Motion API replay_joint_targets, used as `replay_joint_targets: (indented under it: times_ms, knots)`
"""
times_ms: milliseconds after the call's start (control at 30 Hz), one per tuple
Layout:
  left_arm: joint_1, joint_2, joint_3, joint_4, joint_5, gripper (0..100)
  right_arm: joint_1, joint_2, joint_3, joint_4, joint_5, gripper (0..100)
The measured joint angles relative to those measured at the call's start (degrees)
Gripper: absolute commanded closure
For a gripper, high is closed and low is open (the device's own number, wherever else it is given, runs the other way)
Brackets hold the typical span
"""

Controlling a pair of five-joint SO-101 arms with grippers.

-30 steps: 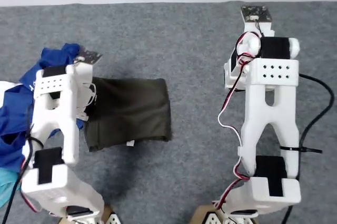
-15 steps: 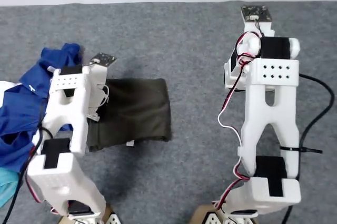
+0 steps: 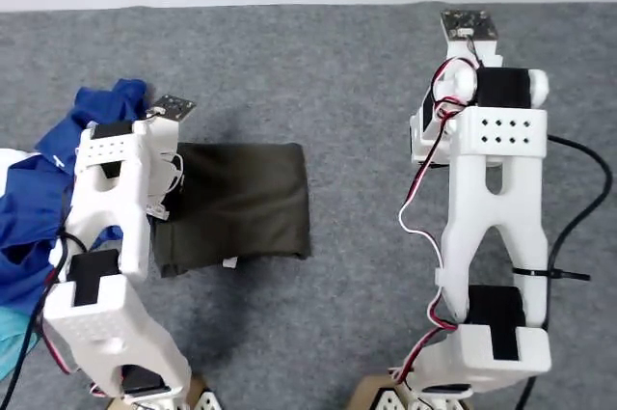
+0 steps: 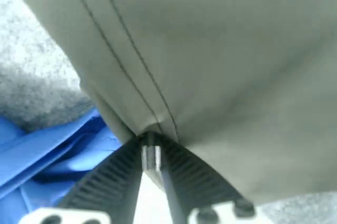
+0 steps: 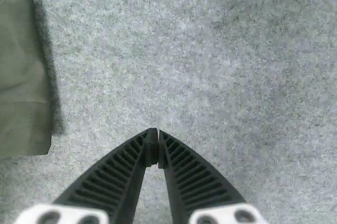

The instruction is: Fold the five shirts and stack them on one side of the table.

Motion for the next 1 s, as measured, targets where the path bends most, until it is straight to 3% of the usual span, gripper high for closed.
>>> replay_joint_targets:
  times_ms: [367,667,833,1000]
  knots:
    - [1.14,-0.97,-8.00,6.68,0.09,100,-3.25,0.00,0.00,0.00,0.00,98.8]
    - [0.00,-18.20,-13.98,13.36,2.55,100,-7.74,0.00,1.05,0.00,0.00,98.3]
    - [-6.68,-26.46,-13.98,16.26,3.87,100,-11.69,0.00,9.32,-0.79,-3.52,98.3]
    - [-16.09,-31.82,-13.98,17.67,5.19,100,-17.23,0.00,16.44,-9.14,-10.99,94.2]
